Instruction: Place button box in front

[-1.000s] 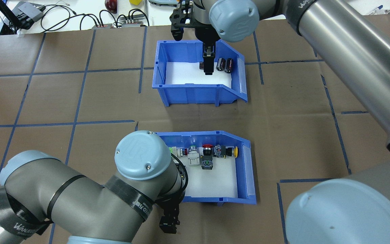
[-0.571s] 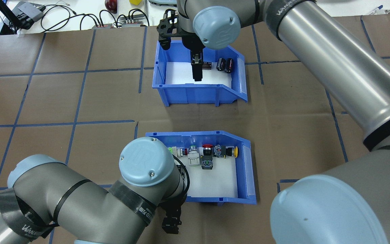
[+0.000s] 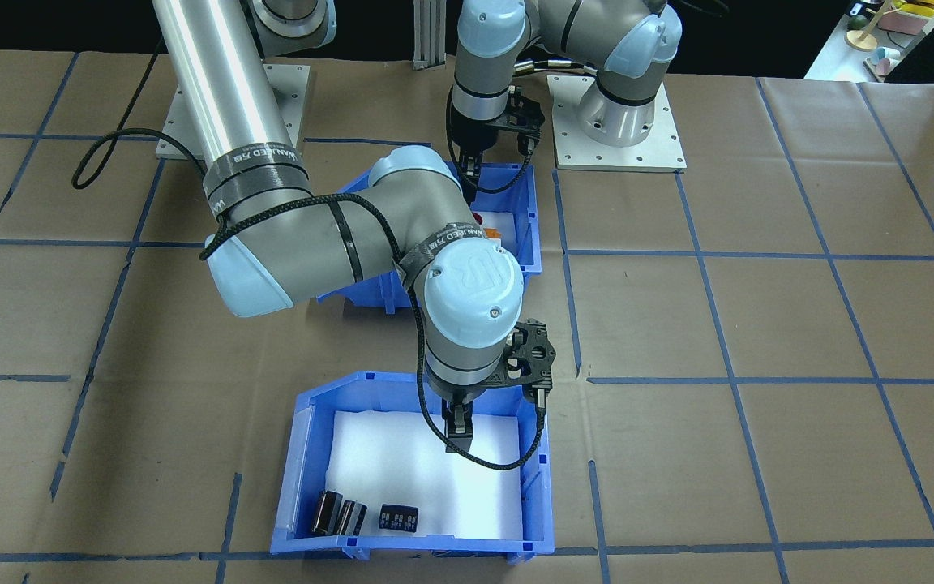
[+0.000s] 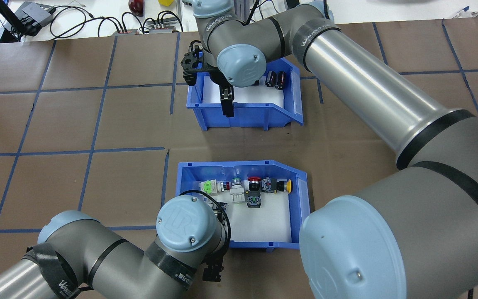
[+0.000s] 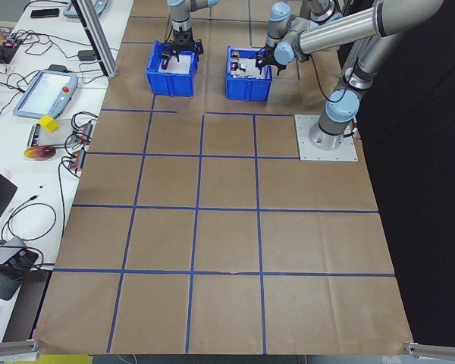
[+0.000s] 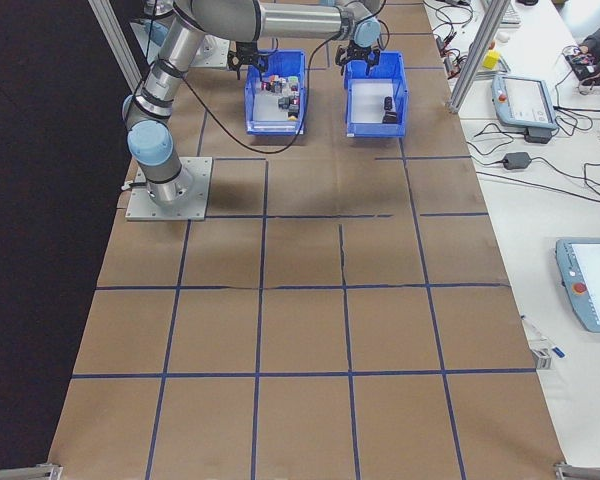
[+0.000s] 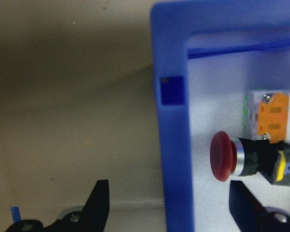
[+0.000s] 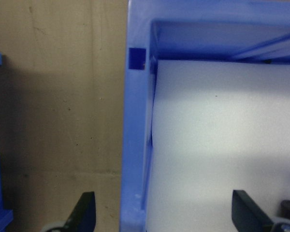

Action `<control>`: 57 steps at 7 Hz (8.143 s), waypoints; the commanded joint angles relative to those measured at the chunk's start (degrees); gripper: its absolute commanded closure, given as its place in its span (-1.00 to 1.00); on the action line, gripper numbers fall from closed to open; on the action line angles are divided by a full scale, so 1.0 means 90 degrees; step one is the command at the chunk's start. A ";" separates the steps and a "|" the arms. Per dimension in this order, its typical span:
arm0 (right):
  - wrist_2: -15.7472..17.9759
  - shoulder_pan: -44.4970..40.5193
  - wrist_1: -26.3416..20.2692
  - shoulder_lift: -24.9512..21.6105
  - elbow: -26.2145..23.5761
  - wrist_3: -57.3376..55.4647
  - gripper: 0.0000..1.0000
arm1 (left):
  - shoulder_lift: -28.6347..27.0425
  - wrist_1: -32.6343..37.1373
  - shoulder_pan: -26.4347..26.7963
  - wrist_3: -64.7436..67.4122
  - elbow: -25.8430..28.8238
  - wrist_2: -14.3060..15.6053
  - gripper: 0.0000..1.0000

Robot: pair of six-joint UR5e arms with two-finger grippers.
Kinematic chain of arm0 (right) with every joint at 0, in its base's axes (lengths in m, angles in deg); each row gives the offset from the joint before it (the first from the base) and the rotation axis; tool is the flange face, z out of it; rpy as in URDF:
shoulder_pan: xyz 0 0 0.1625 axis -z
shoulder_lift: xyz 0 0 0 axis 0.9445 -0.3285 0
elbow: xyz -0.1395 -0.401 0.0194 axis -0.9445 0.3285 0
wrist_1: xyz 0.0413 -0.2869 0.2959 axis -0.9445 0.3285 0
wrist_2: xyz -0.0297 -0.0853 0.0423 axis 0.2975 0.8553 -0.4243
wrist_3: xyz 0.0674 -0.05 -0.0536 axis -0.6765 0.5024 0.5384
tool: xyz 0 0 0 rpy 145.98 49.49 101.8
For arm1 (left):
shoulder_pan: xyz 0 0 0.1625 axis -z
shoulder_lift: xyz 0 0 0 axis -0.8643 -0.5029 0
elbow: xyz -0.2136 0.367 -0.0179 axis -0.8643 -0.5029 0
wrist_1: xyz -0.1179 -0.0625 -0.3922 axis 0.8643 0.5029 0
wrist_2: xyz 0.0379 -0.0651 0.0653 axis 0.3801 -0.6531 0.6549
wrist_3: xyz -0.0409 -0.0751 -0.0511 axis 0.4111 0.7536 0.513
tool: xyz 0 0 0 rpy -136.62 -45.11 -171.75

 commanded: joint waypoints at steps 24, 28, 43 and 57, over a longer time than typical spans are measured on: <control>0.0428 0.3992 0.0053 -0.4027 -0.3848 0.4365 0.89 | -0.2720 0.1492 -0.2228 -0.2730 0.4783 -0.1212 0.92; 0.0419 0.4071 0.0053 -0.4017 -0.3858 0.4386 0.89 | -0.3223 0.1469 -0.1983 -0.2699 0.5001 -0.1136 0.33; 0.0438 0.2637 0.0451 -0.5706 -0.6130 0.2278 0.85 | -0.1565 0.5481 -0.2868 -1.2369 0.7462 0.0666 -0.95; 0.0177 0.0382 0.0833 -0.5980 -0.6729 0.0151 0.87 | -0.0577 0.6176 -0.3907 -1.4408 0.6495 0.0378 -0.98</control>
